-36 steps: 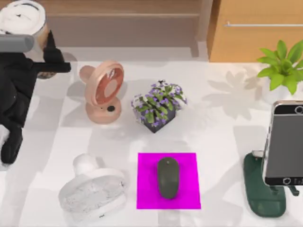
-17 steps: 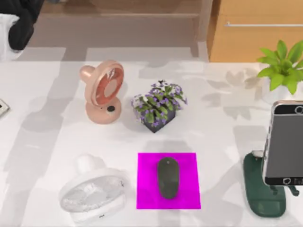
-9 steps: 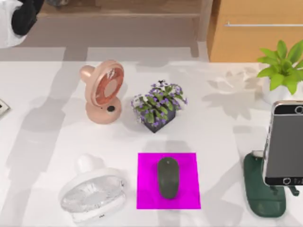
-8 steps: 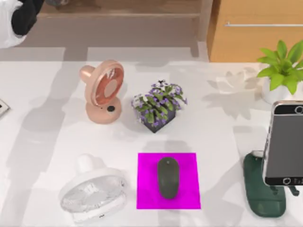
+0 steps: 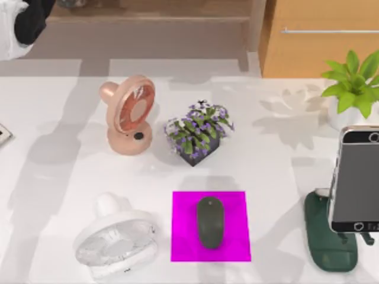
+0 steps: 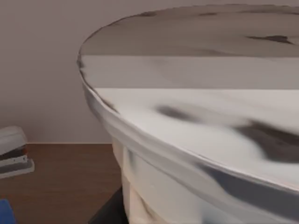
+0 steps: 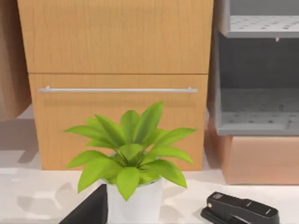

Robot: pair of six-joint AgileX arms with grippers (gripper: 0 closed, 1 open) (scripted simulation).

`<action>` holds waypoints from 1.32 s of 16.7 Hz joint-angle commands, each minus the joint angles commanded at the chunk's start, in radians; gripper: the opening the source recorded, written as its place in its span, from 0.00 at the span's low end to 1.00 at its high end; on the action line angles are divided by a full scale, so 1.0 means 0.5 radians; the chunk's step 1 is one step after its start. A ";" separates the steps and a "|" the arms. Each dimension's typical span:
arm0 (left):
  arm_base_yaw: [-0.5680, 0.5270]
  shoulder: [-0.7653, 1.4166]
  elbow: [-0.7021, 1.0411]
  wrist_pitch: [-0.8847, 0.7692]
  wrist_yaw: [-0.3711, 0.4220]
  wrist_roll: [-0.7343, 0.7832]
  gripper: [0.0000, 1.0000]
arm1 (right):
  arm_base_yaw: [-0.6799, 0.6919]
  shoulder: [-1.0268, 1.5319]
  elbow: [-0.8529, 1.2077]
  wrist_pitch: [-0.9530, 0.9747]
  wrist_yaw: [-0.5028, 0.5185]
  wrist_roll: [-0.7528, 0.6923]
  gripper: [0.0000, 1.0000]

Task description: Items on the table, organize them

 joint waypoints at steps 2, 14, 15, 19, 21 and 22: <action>0.002 0.009 0.008 -0.001 -0.001 0.000 0.00 | 0.000 0.000 0.000 0.000 0.000 0.000 1.00; 0.002 0.009 0.008 -0.001 -0.001 0.000 0.75 | 0.000 0.000 0.000 0.000 0.000 0.000 1.00; 0.002 0.009 0.008 -0.001 -0.001 0.000 0.83 | 0.000 0.000 0.000 0.000 0.000 0.000 1.00; 0.002 0.009 0.008 -0.001 -0.001 0.000 1.00 | 0.000 0.000 0.000 0.000 0.000 0.000 1.00; 0.002 0.009 0.008 -0.001 -0.001 0.000 1.00 | 0.000 0.000 0.000 0.000 0.000 0.000 1.00; 0.002 0.009 0.008 -0.001 -0.001 0.000 1.00 | 0.000 0.000 0.000 0.000 0.000 0.000 1.00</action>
